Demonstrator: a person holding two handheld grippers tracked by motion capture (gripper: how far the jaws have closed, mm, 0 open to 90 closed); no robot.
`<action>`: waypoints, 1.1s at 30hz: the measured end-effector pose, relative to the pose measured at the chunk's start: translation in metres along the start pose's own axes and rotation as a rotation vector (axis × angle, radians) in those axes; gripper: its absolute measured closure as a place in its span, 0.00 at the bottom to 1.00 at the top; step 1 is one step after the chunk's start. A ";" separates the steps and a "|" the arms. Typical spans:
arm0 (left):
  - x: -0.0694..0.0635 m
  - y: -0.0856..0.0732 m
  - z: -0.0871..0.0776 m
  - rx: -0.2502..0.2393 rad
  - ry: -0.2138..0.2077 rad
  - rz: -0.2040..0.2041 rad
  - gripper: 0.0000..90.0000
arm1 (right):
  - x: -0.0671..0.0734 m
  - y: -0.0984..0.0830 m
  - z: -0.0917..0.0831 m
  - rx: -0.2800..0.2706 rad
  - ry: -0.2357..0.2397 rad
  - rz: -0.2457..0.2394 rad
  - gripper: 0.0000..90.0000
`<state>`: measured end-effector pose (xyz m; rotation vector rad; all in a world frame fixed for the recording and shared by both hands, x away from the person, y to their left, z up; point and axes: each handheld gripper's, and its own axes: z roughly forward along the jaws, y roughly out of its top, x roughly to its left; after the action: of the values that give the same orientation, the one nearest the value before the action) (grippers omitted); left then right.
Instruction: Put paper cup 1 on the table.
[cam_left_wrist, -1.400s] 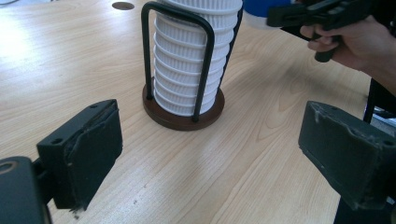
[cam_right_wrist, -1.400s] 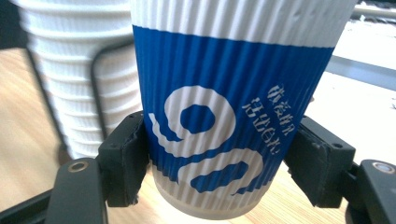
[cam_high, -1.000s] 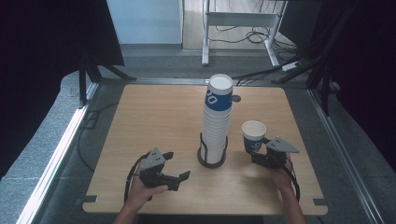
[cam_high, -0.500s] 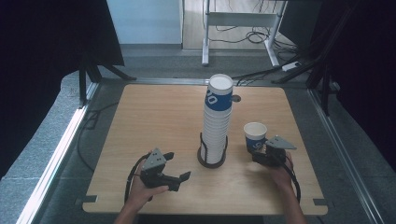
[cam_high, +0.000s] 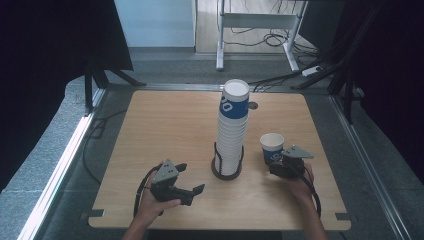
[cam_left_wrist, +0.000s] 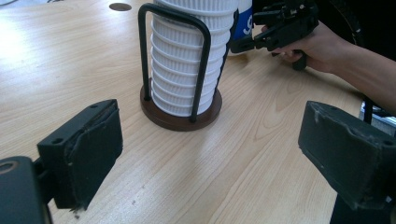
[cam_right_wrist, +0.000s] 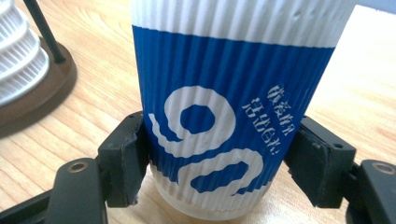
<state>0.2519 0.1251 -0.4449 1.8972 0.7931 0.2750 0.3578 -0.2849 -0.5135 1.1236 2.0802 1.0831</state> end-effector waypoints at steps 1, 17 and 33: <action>0.000 0.000 0.000 0.001 0.000 0.001 0.07 | 0.000 0.000 0.001 0.014 -0.006 -0.001 0.31; -0.002 0.000 0.000 0.006 -0.002 0.012 0.07 | -0.002 -0.001 0.002 0.071 -0.014 0.019 0.26; -0.001 0.002 -0.005 -0.026 -0.019 0.002 0.06 | -0.004 0.001 -0.045 -0.074 -0.023 0.096 0.15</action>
<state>0.2493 0.1273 -0.4409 1.8737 0.7713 0.2668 0.3269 -0.3053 -0.4882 1.2038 1.9692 1.1767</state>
